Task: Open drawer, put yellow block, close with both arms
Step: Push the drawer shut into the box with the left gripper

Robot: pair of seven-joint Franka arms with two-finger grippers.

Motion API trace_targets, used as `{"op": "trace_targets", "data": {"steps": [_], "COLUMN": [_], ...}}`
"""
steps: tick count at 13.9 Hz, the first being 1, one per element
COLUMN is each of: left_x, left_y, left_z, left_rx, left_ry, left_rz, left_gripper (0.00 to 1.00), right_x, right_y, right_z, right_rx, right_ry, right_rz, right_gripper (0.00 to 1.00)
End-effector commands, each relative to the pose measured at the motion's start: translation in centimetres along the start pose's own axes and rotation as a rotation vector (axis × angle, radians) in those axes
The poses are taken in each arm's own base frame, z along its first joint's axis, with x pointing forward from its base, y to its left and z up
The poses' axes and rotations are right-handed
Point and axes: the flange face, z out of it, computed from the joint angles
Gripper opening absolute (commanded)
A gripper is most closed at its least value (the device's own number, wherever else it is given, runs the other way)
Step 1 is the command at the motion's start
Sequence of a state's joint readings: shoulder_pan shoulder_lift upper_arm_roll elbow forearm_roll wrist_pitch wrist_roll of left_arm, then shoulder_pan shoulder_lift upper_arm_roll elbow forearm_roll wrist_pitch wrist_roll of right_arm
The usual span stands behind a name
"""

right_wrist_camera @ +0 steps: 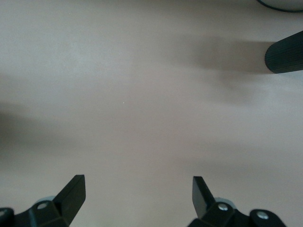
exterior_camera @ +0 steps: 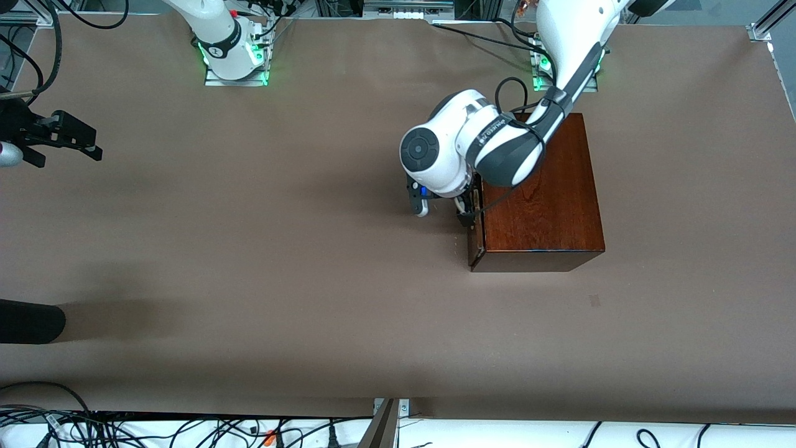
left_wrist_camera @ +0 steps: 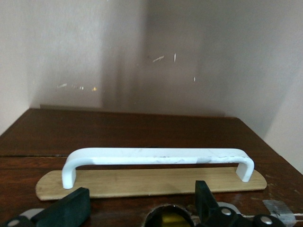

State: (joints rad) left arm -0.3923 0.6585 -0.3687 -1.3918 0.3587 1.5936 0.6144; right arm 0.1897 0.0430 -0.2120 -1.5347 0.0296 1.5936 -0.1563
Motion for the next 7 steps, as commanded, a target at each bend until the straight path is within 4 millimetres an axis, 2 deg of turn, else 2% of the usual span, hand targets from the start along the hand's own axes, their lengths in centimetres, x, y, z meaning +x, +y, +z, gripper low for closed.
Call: {"op": "trace_targets", "data": {"steps": [1,3,5,7], "left_x": [-2.7,-2.6,-1.7,-0.3], "left_y": [-0.9,-0.9,-0.2,1.2], "left_z": [-0.4,-1.0,-1.7,-5.2], "left_rx": [0.036,0.046,0.052,0.091], "left_ry": [-0.045,-0.032,-0.011,0.050], "left_rz": [-0.007,-0.009,-0.025,-0.116], "left_gripper": [1.00,1.00,1.00,1.00], "right_x": [0.1,0.1,0.1,0.1], "right_y": [0.1,0.0,0.0,0.1], "right_z": [-0.4,-0.5,-0.4,-0.5], "right_rx": [0.004,0.005,0.005,0.005], "right_ry": [0.008,0.010,0.008,0.010], "right_rz": [0.013,0.013,0.013,0.014], "right_gripper": [1.00,1.00,1.00,1.00]}}
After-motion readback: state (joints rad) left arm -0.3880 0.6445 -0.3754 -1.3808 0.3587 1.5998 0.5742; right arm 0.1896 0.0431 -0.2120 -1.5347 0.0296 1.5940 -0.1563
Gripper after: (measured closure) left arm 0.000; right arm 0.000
